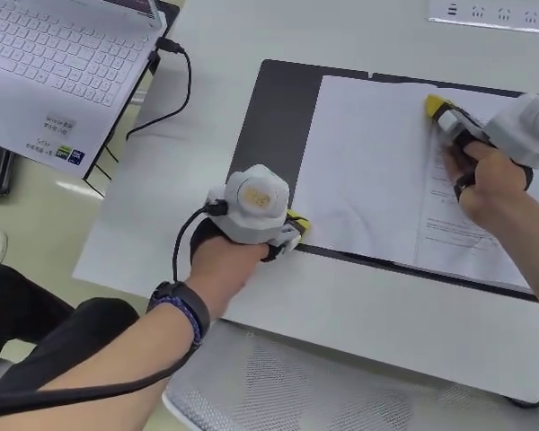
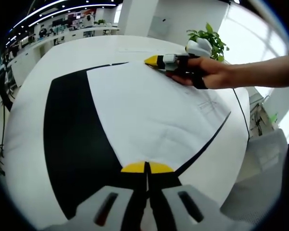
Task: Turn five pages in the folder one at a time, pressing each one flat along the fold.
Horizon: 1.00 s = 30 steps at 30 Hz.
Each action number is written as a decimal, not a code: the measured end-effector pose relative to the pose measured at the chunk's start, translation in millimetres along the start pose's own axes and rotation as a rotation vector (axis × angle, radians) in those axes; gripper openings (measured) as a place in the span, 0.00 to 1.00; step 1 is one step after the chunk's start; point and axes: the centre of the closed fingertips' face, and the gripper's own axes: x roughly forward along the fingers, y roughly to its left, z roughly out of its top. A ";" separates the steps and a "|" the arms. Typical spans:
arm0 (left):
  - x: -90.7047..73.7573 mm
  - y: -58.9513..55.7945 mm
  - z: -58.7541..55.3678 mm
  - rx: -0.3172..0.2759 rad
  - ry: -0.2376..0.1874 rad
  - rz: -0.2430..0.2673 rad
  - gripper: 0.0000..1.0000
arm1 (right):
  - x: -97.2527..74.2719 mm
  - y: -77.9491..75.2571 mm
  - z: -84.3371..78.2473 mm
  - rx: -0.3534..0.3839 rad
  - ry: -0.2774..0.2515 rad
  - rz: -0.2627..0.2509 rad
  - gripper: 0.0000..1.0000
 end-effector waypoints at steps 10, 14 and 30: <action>-0.1 -0.4 0.6 0.008 0.001 -0.003 0.00 | 10.5 3.8 9.9 0.002 0.000 -0.030 0.00; -0.2 -0.1 0.5 0.012 0.000 -0.001 0.00 | 8.5 5.2 9.1 -0.018 0.003 -0.025 0.00; -0.4 0.7 0.4 0.025 0.028 0.039 0.00 | -26.2 30.0 -15.4 -0.088 0.027 0.028 0.00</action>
